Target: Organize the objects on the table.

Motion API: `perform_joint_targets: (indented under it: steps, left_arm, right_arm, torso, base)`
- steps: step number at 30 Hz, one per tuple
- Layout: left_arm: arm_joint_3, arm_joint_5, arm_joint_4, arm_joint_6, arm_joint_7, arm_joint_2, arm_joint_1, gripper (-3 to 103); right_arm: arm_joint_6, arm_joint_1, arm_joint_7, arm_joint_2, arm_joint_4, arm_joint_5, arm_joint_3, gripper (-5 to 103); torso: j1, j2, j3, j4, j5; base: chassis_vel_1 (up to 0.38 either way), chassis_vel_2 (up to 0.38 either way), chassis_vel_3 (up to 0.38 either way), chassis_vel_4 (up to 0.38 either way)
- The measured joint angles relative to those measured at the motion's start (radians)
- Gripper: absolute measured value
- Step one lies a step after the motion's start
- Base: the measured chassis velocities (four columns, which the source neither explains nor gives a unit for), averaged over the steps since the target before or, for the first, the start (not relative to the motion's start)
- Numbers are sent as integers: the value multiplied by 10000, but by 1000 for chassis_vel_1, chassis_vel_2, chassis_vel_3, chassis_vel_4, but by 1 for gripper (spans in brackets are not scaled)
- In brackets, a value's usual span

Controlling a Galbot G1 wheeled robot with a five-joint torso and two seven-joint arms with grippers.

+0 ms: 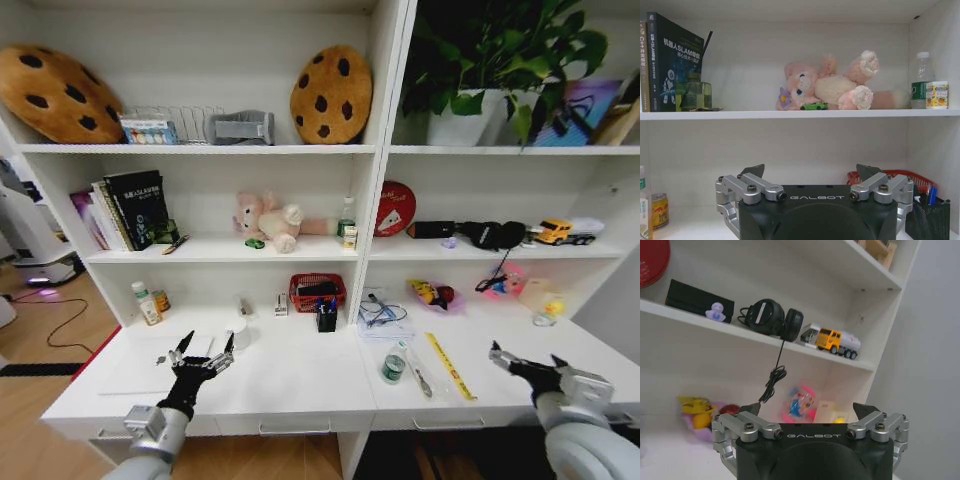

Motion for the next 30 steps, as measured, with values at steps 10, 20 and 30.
perform_joint_targets:
  steps: [10, 20, 30]
  left_arm:
    - [0, 0, 0, 0, 0, 0, -1, 100]
    - [0, 1, -1, 0, 2, 0, 0, 100]
    - [0, 0, 0, 0, 3, 0, 0, 100]
  right_arm:
    - [6116, 819, -8251, -302, -4192, -2564, 2485, 100]
    - [9992, 991, -12869, -62, -6692, -1050, 1614, 100]
    - [10284, 804, -13119, 1936, -6474, -765, -1152, 100]
  torso:
    - [0, 0, 1, -8, -5]
    - [0, 0, 0, -7, 0]
    - [0, 0, 0, -8, -8]
  base:
    - [0, 0, 0, 0]
    - [0, 0, 0, 0]
    - [0, 0, 0, 0]
